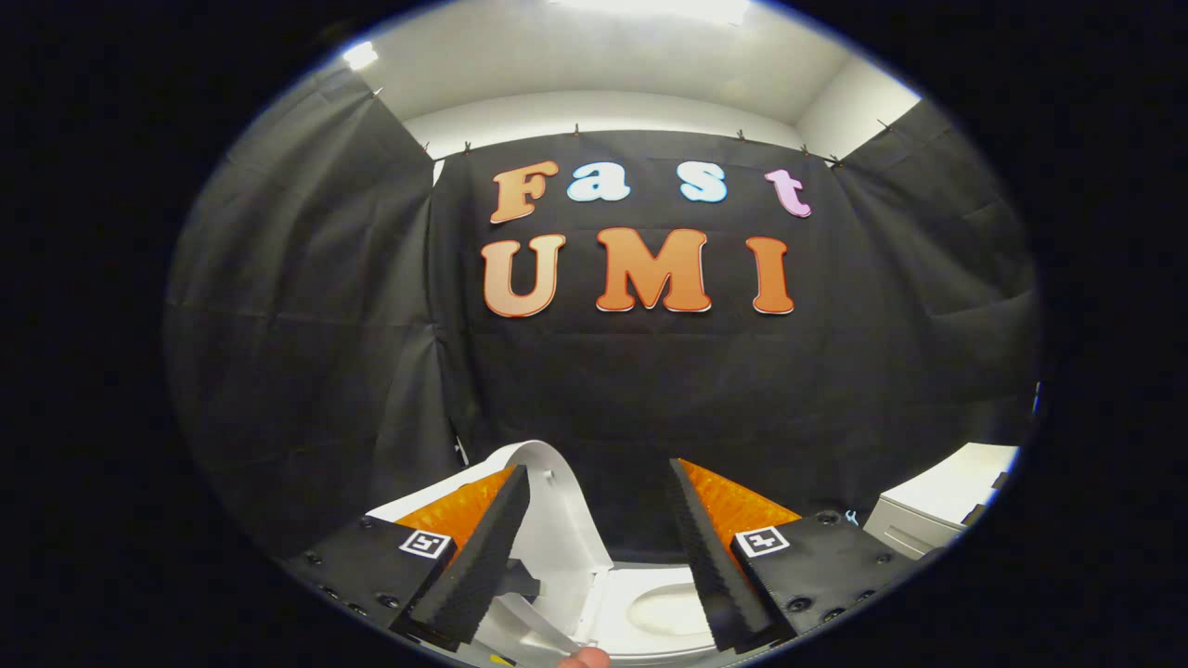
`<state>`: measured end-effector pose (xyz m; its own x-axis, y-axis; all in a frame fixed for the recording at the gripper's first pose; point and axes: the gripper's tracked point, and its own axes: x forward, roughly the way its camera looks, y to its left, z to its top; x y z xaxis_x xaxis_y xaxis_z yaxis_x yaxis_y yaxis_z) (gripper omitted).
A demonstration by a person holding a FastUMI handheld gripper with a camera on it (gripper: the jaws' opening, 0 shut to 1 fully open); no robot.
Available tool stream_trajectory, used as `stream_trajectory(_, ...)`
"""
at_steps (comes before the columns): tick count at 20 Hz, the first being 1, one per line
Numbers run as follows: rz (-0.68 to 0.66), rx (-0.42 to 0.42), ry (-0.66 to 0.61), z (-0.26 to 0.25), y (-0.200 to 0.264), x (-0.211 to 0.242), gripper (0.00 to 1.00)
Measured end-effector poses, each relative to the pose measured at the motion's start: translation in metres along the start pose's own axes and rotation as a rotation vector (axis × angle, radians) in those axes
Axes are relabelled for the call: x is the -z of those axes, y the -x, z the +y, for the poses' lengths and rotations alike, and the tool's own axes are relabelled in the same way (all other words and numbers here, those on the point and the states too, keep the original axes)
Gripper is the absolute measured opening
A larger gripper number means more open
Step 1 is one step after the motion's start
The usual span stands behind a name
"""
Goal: Open the toilet lid.
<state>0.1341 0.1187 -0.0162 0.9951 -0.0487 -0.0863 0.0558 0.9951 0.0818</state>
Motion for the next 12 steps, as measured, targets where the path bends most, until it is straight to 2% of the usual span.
stream_trajectory(6,-0.028,0.069,0.014,-0.091,0.03,-0.018,0.95)
stream_trajectory(12,0.036,0.115,0.044,-0.152,0.053,0.007,0.96)
